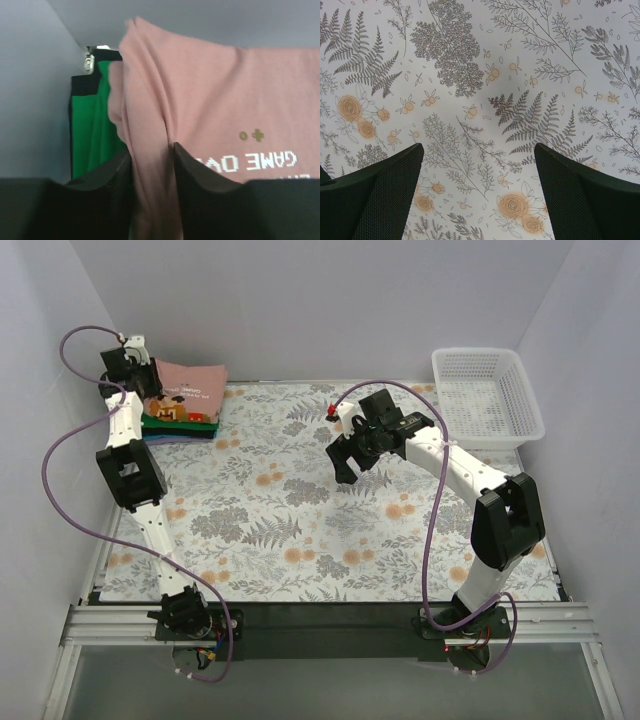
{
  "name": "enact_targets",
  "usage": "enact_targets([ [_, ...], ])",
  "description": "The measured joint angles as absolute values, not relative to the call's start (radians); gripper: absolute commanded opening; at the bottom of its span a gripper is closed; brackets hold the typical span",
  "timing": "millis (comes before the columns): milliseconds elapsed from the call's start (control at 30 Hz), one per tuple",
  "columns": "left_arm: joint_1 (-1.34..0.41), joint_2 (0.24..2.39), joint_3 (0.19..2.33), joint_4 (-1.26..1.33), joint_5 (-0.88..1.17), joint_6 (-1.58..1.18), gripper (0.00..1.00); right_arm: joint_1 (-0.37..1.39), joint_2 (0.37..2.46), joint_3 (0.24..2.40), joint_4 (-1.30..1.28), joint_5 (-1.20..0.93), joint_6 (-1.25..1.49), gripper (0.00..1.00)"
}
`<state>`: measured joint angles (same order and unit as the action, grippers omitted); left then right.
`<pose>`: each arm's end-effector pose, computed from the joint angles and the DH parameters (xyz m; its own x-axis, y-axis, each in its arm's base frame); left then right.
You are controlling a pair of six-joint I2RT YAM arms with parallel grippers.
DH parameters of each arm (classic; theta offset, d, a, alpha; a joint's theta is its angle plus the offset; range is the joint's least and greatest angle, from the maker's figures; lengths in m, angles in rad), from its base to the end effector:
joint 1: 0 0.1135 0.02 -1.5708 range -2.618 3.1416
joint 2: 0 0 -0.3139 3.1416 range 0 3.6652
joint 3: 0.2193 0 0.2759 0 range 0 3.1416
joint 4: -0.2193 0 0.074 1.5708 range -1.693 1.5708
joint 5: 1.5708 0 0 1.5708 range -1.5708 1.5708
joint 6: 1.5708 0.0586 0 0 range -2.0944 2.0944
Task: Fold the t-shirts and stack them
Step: Neatly place the folded tshirt to the corner
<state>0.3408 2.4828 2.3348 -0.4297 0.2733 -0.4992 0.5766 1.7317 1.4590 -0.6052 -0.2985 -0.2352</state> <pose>0.6204 0.2032 0.2541 -0.3998 -0.6309 -0.6649 -0.3418 0.7757 -0.5305 0.3501 0.2482 0.3086 -0.4691 -0.5708 -0.6739 -0.8102 0.5819 0.0712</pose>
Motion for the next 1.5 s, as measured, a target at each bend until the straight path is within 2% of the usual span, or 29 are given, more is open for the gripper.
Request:
enact_targets([
  [33,0.342,2.483,2.335,-0.423,0.263,-0.495,0.42,0.577,1.732,1.459,-0.605,-0.298,-0.235,0.98],
  [233,0.364,2.482,2.340,-0.388,0.207,-0.483,0.62,0.578,1.732,1.459,-0.605,-0.298,-0.235,0.98],
  [267,0.365,2.482,2.341,-0.383,0.200,-0.482,0.72,0.578,1.732,1.459,-0.605,-0.298,-0.235,0.98],
  [300,0.367,2.480,2.344,-0.381,0.196,-0.479,0.76,0.578,1.732,1.459,-0.605,-0.297,-0.235,0.98],
  [567,0.379,2.420,2.346,-0.365,0.200,-0.516,0.79,0.578,1.729,1.459,-0.605,-0.291,-0.236,0.98],
  [667,0.384,2.359,2.319,-0.350,0.272,-0.578,0.63,0.578,1.722,1.458,-0.605,-0.291,-0.236,0.98],
  [700,0.387,2.324,2.289,-0.342,0.306,-0.600,0.55,0.578,1.717,1.458,-0.605,-0.291,-0.236,0.98],
  [800,0.393,2.234,2.202,-0.310,0.405,-0.656,0.43,0.578,1.707,1.458,-0.605,-0.293,-0.236,0.98],
  [833,0.395,2.207,2.175,-0.302,0.433,-0.679,0.34,0.578,1.705,1.457,-0.604,-0.295,-0.236,0.98],
  [967,0.396,2.167,2.114,-0.272,0.495,-0.744,0.19,0.578,1.700,1.453,-0.604,-0.299,-0.236,0.98],
  [1300,0.397,2.230,1.982,-0.299,0.432,-0.785,0.05,0.578,1.690,1.425,-0.606,-0.299,-0.237,0.98],
  [1500,0.399,2.254,1.925,-0.319,0.326,-0.782,0.01,0.578,1.690,1.425,-0.605,-0.299,-0.236,0.98],
])
